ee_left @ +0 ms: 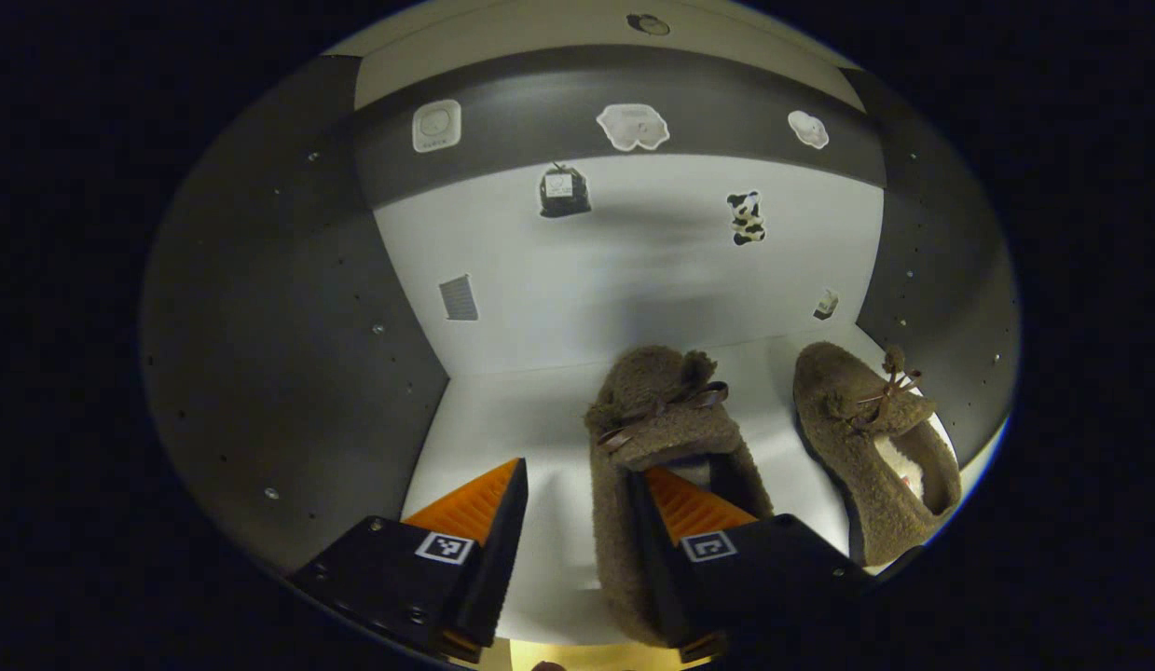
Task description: Grab one shoe with the right hand and put it into the shoe cabinet, grab the other shoe with the left hand and put it into the shoe cabinet; then close the right door with the right hand and the left door with the left hand.
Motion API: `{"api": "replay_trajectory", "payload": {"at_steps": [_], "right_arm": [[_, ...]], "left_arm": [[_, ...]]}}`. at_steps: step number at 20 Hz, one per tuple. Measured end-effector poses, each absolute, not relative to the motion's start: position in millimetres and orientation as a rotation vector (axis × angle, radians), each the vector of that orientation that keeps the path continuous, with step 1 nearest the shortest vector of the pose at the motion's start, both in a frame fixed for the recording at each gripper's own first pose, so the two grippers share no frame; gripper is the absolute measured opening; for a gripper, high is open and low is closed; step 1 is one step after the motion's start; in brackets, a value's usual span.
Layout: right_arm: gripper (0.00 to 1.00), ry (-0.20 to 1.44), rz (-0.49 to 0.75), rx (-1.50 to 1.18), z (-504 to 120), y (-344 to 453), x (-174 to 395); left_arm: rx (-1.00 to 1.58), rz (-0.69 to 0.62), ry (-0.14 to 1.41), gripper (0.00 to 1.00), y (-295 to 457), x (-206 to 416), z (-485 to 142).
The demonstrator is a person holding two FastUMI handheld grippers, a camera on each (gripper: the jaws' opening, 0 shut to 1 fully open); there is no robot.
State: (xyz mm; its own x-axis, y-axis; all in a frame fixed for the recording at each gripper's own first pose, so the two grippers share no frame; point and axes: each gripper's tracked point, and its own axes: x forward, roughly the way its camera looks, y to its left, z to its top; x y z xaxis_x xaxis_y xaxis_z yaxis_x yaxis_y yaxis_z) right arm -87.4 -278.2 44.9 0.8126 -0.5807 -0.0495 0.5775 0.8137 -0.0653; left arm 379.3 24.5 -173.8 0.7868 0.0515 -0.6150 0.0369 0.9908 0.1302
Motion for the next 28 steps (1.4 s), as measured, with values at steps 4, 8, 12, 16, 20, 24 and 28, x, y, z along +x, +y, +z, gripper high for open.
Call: {"api": "replay_trajectory", "payload": {"at_steps": [4,8,12,16,20,24,28], "right_arm": [[0.23,0.061,-0.582,-0.037,44.4,-270.4,-86.1],[0.22,0.057,-0.54,-0.034,44.6,-259.0,-83.8],[0.23,0.057,-0.485,-0.02,45.4,-250.5,-80.7],[0.23,0.056,-0.43,-0.013,43.4,-223.2,-67.5],[0.22,0.06,-0.371,-0.014,39.3,-201.4,-57.1],[0.23,0.07,-0.322,-0.017,33.7,-186.1,-42.4],[0.23,0.072,-0.298,-0.014,27.0,-182.0,-28.7]], "left_arm": [[0.132,-0.011,0.621,0.77,29.0,357.6,-147.2],[0.124,-0.041,0.555,0.8,28.4,330.0,-113.5],[0.114,-0.077,0.462,0.79,27.2,298.4,-71.5],[0.125,-0.108,0.34,0.79,28.3,262.5,-23.0],[0.12,-0.131,0.22,0.79,26.7,219.7,18.6],[0.11,-0.161,0.145,0.81,23.2,170.7,43.6],[0.086,-0.175,0.104,0.82,25.5,125.6,56.1]]}}
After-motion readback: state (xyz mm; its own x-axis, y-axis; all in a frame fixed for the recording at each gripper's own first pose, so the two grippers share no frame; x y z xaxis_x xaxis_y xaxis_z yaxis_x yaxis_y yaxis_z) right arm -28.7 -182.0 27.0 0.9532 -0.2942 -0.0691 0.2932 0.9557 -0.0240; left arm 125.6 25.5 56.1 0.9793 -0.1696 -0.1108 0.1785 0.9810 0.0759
